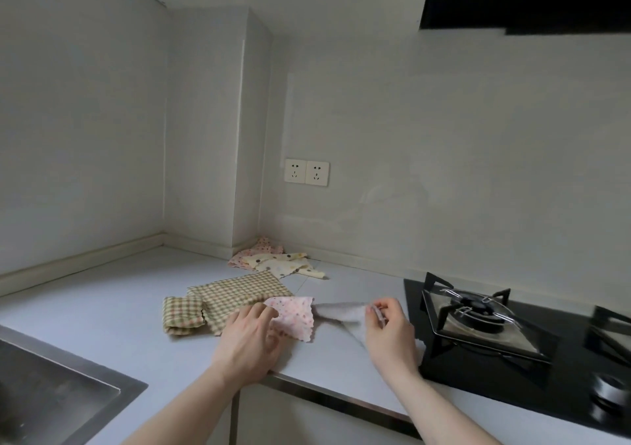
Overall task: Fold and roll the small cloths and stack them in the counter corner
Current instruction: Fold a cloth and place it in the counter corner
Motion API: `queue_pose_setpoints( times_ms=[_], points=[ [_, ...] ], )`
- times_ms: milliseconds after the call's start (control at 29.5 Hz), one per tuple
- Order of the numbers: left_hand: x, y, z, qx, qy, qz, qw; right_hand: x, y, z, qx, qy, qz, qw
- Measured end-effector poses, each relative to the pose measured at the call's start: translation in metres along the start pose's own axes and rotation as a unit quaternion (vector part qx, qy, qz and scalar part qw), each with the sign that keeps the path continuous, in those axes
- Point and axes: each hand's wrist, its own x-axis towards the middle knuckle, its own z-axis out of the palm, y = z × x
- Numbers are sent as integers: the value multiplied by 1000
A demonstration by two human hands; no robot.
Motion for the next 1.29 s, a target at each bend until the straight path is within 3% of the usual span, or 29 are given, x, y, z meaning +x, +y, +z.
queue_pose_setpoints(
  times_ms=[305,440,677,779,948,1049,1286],
  points=[
    [6,79,-51,-168,-34,39,984,25,-61,-86,56,-20,-113,992],
    [9,113,-88,-242,-83,55,965,28,-82,-116,63,-15,-137,989],
    [9,127,-126,-394,-96,46,913,28,-74,-148,35,-16,-109,993],
    [3,134,-139,-409,-132,35,902,27,-73,-153,29,-13,-88,996],
    [-18,163,-137,-324,-227,40,918,24,-86,-144,30,-15,-77,996],
    [-23,179,-137,-300,-200,32,932,24,-99,-139,48,-18,-80,995],
    [-11,191,-142,-303,-47,17,952,28,-123,-152,111,-29,-86,990]
  ],
)
